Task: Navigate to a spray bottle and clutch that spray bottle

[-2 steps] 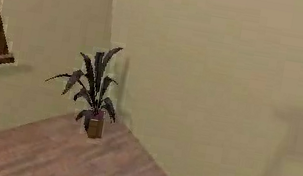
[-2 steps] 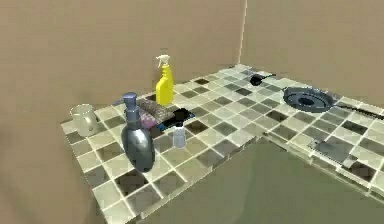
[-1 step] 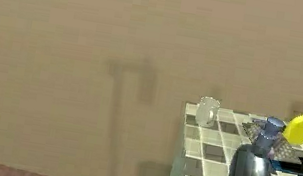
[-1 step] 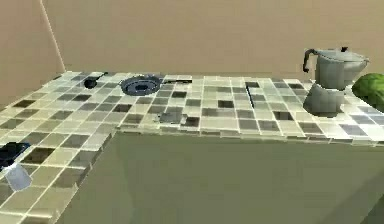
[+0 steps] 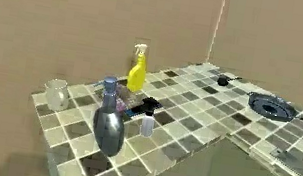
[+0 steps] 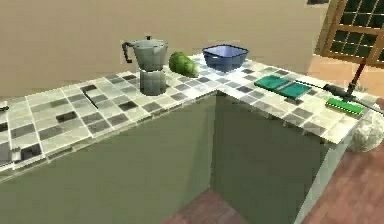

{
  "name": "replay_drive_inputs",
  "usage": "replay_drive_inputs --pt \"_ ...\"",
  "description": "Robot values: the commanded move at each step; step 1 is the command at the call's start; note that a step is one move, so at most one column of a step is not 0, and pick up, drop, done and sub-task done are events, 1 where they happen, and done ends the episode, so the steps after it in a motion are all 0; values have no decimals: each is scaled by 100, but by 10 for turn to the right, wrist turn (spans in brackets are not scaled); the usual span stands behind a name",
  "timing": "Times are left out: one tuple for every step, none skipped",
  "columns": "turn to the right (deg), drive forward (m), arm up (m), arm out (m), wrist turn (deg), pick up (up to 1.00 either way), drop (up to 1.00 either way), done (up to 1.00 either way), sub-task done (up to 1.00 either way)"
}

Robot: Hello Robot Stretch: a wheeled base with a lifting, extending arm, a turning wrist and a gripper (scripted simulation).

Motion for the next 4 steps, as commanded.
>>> replay_drive_inputs --pt "450 0 0 0 0 0 0 0 0" --pt "30 0 0 0 0 0 0 0 0" --pt "0 45 0 0 0 0 0 0 0" --pt "-450 0 0 0 0 0 0 0 0"
